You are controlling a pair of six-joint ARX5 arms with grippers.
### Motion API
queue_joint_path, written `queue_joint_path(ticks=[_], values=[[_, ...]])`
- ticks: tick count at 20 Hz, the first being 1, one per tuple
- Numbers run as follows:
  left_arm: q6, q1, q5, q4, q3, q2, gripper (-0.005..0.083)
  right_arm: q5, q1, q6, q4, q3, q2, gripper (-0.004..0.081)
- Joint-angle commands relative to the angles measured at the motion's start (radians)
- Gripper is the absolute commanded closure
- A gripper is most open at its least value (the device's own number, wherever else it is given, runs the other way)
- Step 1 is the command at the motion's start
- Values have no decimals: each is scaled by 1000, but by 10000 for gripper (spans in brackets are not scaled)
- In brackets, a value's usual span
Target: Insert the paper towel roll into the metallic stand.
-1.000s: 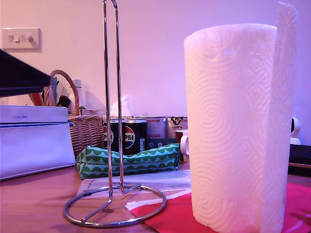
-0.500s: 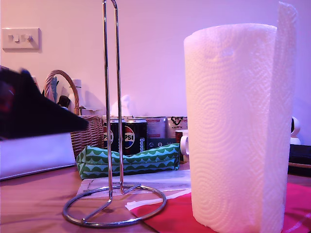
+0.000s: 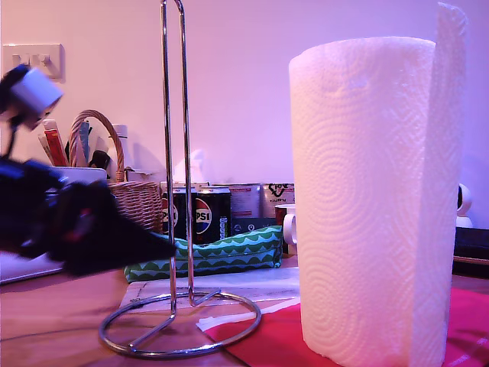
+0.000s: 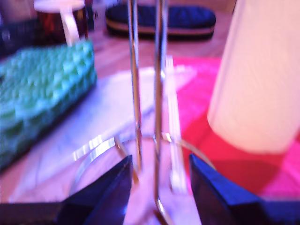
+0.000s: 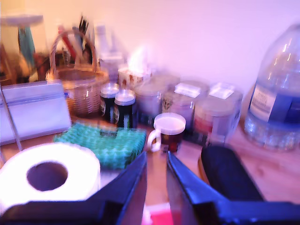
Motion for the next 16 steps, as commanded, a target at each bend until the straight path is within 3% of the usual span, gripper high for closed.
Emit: queue_joint_path(ticks=[1, 5, 8, 10, 12, 16], values=[[6, -3, 2, 9, 24, 53, 432, 2, 5, -3, -50, 73, 47, 597], [5, -5, 11, 6, 72, 126, 459, -8, 8, -3, -284, 347, 205, 516], [5, -5, 21, 2, 82, 135, 700, -67, 55, -20, -542, 617, 381, 481], [5, -5, 29, 2, 83, 135, 799, -98, 117, -34, -715, 769, 499, 482], [5, -5, 31, 0, 84, 135, 798, -101, 196, -40, -875, 893, 624, 482], [5, -5, 31, -12, 84, 135, 798, -39, 335, 6, -903, 998, 782, 463]])
